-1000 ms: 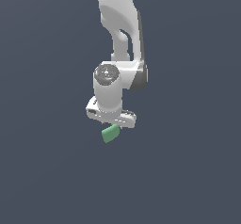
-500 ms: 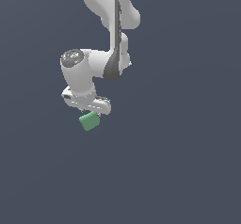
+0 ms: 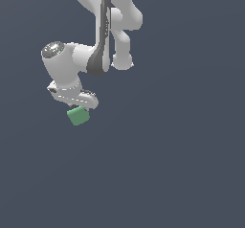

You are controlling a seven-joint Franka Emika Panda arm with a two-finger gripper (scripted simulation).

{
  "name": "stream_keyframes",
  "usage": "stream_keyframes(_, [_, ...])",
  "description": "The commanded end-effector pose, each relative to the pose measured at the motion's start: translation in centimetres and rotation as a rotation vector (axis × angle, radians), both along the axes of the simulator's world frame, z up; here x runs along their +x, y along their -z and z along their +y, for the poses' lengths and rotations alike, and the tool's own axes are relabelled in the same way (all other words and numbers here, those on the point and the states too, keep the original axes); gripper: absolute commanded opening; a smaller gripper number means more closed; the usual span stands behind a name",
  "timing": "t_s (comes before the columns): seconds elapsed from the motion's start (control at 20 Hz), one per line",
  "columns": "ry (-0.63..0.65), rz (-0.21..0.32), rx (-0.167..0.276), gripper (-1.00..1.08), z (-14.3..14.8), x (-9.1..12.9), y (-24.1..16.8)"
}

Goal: Pick up the object and move it to a goal position.

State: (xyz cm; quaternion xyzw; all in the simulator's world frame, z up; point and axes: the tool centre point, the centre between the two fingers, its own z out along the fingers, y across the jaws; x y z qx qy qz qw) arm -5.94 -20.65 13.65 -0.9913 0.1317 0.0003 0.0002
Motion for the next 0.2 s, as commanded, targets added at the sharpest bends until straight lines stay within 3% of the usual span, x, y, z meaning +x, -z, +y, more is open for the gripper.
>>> stream_keyframes(0.0, [-0.002, -0.001, 0.0, -1.0, -0.72, -0.3, -0.14])
stream_keyframes(0.15, [-0.002, -0.001, 0.0, -1.0, -1.0, -0.38, -0.18])
